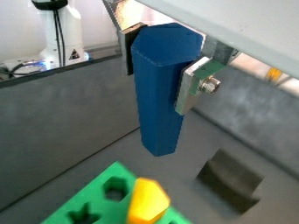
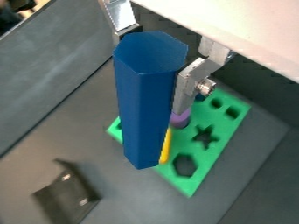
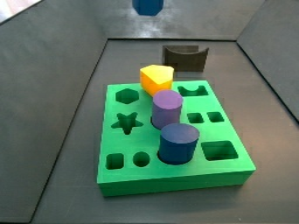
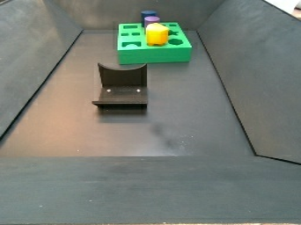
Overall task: Pick up the hexagon object. Move up. Place the hexagon object on the fixture. Regrasp the hexagon object. Move to above the board. Insert the hexagon object.
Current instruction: Move to above the board, then insert the hexagon object.
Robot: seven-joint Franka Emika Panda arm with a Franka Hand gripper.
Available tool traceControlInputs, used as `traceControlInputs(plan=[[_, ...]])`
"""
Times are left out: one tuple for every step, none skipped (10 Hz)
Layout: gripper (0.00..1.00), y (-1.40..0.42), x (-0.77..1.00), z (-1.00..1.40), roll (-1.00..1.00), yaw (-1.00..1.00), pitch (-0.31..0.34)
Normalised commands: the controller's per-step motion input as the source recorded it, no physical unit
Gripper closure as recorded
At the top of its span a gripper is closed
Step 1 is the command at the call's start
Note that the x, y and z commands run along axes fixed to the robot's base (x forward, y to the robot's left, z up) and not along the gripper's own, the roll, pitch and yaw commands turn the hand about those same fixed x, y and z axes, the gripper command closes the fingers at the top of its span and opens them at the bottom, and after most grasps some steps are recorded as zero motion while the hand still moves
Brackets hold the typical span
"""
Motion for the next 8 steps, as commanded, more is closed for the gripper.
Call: traceControlInputs(plan=[[1.0, 0.02, -0.08, 0.0, -0.91, -0.12, 0.012], [1.0, 0.04, -0.08, 0.01, -0.69, -0.08, -0.006], [1.0, 0.03, -0.07, 0.01, -0.49, -0.05, -0.024], [1.0, 0.02, -0.06, 0.0, -0.32, -0.03, -0.034], [1.0, 0.0, 0.0, 0.0, 0.0, 0.0, 0.0], [1.0, -0.05, 0.0, -0.01, 0.01, 0.0, -0.017], [1.0, 0.0, -0.1, 0.0, 0.0, -0.01, 0.0], [1.0, 0.0, -0.2, -0.06, 0.0, -0.22, 0.0]])
